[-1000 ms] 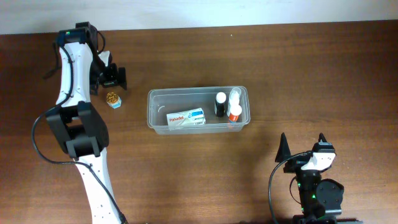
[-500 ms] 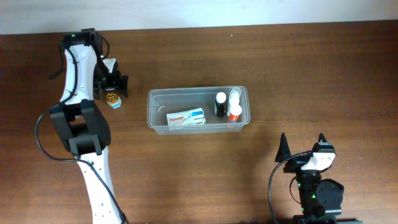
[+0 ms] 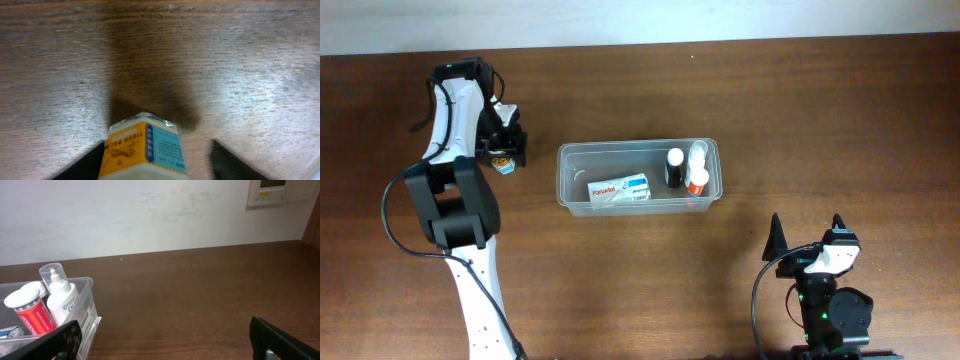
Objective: Pack container
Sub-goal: 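Lower the left gripper over the Tiger Balm jar and grasp it, then carry the Tiger Balm jar over the container and lower it inside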
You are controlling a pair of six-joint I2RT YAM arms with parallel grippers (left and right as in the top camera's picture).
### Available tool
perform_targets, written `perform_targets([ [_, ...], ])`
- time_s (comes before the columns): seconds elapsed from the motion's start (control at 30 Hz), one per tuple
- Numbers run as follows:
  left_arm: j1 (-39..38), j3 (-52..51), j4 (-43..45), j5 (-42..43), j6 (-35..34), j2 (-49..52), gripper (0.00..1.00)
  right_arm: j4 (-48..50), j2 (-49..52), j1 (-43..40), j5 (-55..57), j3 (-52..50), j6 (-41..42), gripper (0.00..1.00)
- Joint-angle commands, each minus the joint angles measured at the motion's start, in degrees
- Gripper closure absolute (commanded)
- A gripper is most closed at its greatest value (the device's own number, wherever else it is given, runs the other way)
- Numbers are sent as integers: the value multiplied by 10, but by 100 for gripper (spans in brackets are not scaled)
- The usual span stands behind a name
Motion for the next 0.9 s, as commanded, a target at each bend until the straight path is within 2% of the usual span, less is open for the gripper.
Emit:
perform_targets([
  [0.0,0,-12,3,0,5,8,60,-4,-5,-3,2,-3,0,2],
  [0.13,0,-12,5,0,2,8,68,-4,-5,-3,2,-3,0,2],
  [0.5,0,2,-16,7,-31,8,67,-4,-5,-3,2,-3,0,2],
  [0.77,-2,127,-124,48,-31,8,67,-4,-5,-3,2,-3,0,2],
  [0.87,-14,158,-133,70,-38,-13,67,-4,-5,-3,2,-3,0,2],
])
